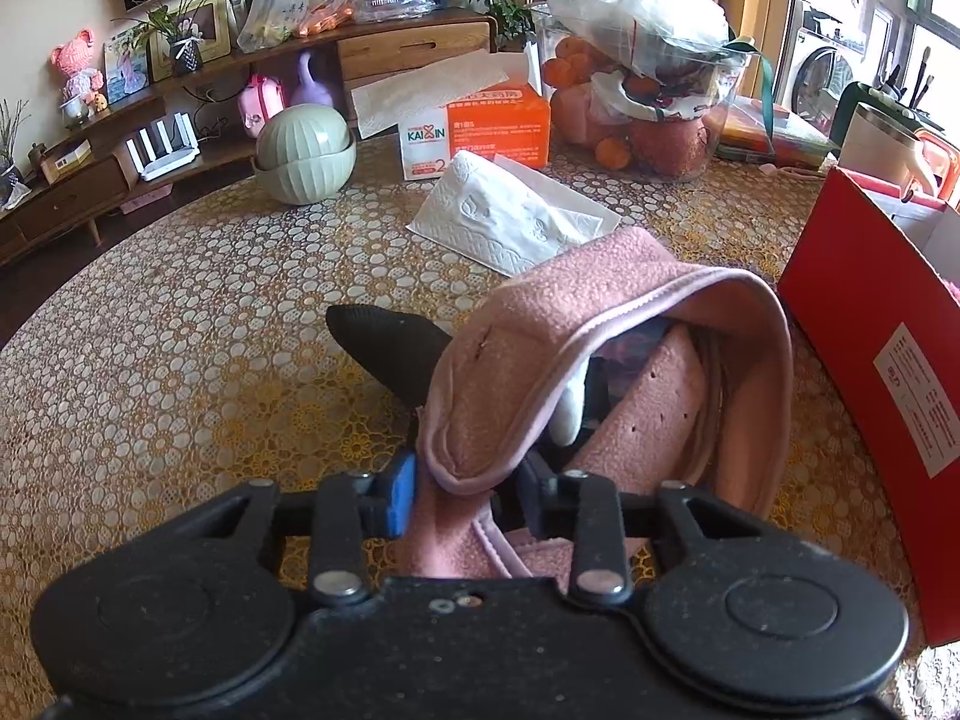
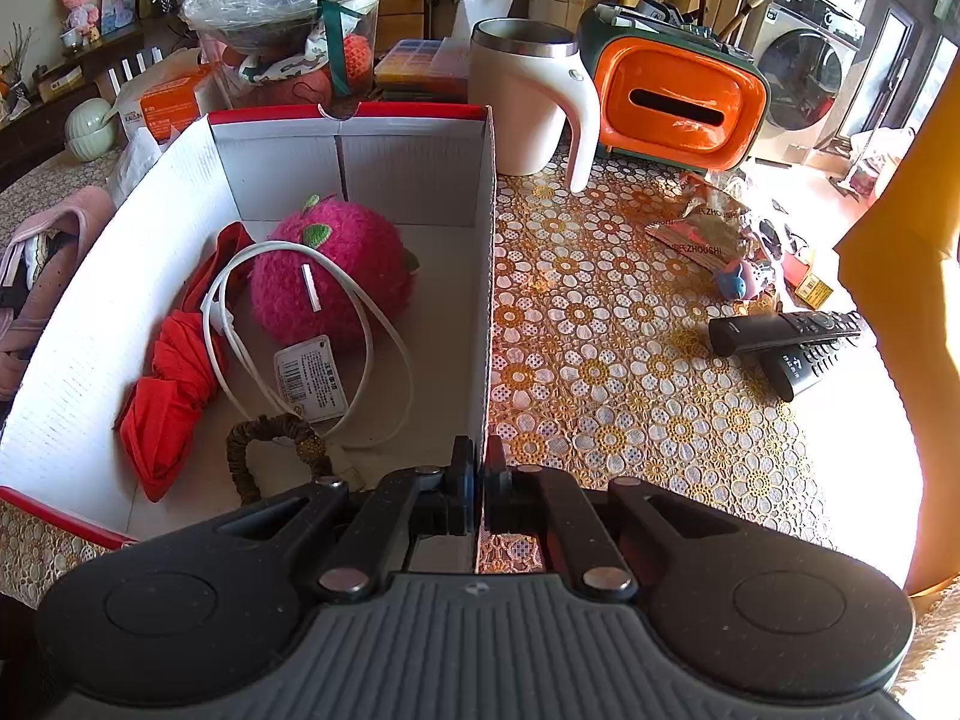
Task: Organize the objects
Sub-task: 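Grasp the pink cap by its brim with the left gripper, then lift the pink cap into the shoebox and release it over the ball, then move the left gripper to the black item with cartoon badge and grasp it, then lift the black item and carry it toward the shoebox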
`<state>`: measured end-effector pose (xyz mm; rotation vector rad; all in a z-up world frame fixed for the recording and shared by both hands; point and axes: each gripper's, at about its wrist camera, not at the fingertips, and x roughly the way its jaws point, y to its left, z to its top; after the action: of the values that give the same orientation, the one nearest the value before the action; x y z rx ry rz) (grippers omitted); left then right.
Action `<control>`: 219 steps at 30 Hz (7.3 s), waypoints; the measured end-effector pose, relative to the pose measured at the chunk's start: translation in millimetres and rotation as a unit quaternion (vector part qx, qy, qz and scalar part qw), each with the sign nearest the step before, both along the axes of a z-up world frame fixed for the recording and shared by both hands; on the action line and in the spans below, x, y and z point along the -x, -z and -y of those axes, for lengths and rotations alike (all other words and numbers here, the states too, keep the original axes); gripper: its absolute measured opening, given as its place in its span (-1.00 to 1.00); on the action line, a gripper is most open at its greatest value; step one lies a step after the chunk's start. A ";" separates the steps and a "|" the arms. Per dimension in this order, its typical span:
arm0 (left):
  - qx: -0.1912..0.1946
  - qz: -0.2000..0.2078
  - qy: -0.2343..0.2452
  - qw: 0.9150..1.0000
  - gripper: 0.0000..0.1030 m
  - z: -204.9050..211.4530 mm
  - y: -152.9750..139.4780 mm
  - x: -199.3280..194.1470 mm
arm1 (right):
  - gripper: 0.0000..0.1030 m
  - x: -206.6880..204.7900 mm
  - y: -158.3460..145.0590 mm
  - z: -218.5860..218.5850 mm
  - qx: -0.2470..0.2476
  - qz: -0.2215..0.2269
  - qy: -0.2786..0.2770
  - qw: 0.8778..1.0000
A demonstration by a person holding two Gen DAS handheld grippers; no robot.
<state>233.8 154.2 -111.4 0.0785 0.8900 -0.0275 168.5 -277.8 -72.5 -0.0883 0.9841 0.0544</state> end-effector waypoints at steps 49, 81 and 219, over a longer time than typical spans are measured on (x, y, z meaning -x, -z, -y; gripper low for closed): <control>0.043 0.167 0.234 0.957 -0.60 194.8 -217.6 74.7 | -0.96 -1.1 2.4 -0.5 -0.003 0.002 0.000 1.000; -0.008 0.019 0.257 0.966 -0.59 282.8 -59.3 9.5 | -0.96 -1.1 3.9 -0.9 -0.006 0.003 -0.006 1.000; -0.018 0.043 -0.017 0.999 -0.50 27.0 -44.0 -4.4 | -0.95 0.4 4.7 -9.1 0.016 -0.011 -0.007 1.000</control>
<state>238.2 127.2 -67.4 0.0970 0.8051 0.0223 168.2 -268.7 -77.3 -0.1248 1.0063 0.0519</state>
